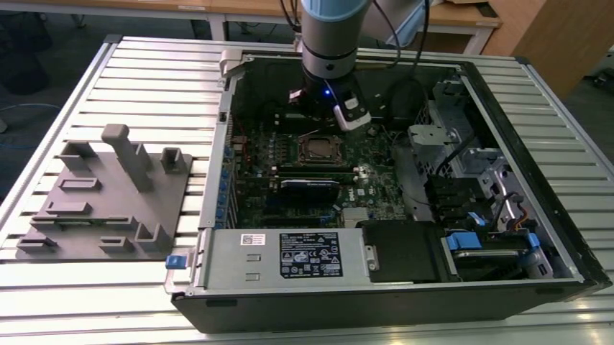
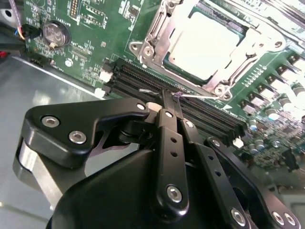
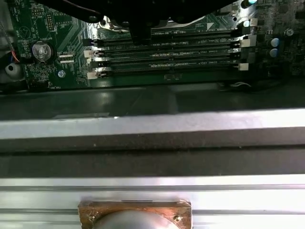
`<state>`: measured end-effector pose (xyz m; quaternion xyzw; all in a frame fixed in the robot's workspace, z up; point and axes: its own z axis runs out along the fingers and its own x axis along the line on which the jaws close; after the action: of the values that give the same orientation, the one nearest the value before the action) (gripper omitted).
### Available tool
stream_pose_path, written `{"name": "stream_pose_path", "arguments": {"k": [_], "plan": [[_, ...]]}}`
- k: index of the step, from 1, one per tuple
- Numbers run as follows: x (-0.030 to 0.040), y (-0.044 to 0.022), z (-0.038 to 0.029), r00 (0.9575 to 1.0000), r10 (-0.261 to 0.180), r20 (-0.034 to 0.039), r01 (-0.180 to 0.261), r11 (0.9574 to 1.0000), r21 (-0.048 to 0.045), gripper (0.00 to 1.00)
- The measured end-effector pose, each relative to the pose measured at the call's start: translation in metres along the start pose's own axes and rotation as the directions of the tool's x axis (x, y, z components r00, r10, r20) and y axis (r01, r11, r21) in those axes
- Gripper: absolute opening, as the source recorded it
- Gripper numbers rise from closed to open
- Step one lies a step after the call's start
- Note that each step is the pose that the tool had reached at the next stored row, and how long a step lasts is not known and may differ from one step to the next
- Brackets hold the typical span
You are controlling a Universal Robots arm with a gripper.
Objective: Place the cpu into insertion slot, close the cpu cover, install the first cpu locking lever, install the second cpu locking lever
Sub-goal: 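Install the first cpu locking lever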
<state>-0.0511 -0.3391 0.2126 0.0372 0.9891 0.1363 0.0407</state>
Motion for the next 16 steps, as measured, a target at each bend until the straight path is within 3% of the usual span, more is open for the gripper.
{"name": "stream_pose_path", "arguments": {"k": [8, 16], "plan": [[0.0031, -0.0038, 0.0119, 0.9981, 0.057, 0.0242, -0.058, 0.9983, 0.0031, 0.10], [0.0056, -0.0046, 0.0166, 0.9895, 0.136, 0.0505, -0.136, 0.9907, 0.0078, 0.10]]}}
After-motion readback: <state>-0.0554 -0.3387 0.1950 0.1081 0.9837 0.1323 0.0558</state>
